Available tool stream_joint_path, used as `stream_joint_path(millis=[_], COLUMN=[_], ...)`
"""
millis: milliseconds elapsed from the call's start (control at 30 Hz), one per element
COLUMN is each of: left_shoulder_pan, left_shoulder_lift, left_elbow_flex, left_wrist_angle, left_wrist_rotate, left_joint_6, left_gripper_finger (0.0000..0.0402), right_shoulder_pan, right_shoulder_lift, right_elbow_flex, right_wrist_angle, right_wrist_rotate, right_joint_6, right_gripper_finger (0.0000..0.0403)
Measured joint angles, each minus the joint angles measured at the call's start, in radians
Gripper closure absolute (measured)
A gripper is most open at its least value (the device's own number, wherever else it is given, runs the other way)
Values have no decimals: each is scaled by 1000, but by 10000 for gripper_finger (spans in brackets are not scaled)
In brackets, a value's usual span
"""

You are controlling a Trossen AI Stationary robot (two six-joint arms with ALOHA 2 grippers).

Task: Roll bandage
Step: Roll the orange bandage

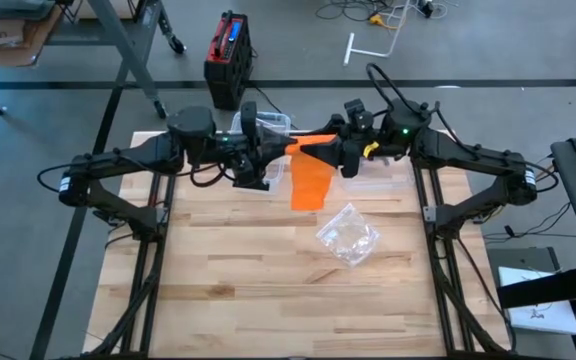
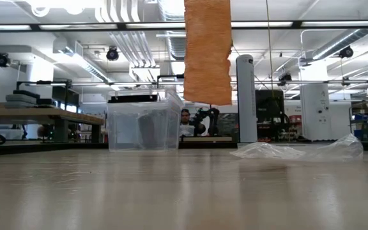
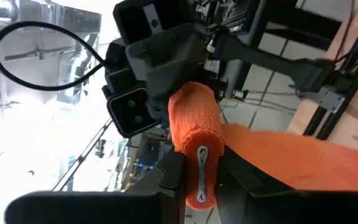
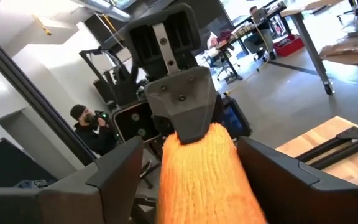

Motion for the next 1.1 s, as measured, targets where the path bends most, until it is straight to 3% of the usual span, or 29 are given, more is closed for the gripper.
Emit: stream_joint_path(millis=[433, 733, 900, 1100], left_shoulder_pan=[-1, -1, -1, 1], left_shoulder_lift=[6, 6, 4, -11], left_elbow_flex=[0, 1, 1, 1], left_wrist_angle=[9, 11, 7, -53], left_wrist_rotate=[-48, -49, -58, -44], left_joint_6=[21, -98, -345, -861], left_gripper_finger=[353, 324, 288, 228], right_shoulder_pan=[-1, -1, -1, 0], right_shoulder_lift=[3, 3, 3, 3], right_elbow_flex=[0, 0, 0, 2], right_wrist_angle=[-9, -7, -6, 3], right_wrist_rotate=[7, 7, 6, -27], right_joint_6=[0, -26, -79, -340], right_gripper_finger=[182, 254, 288, 292])
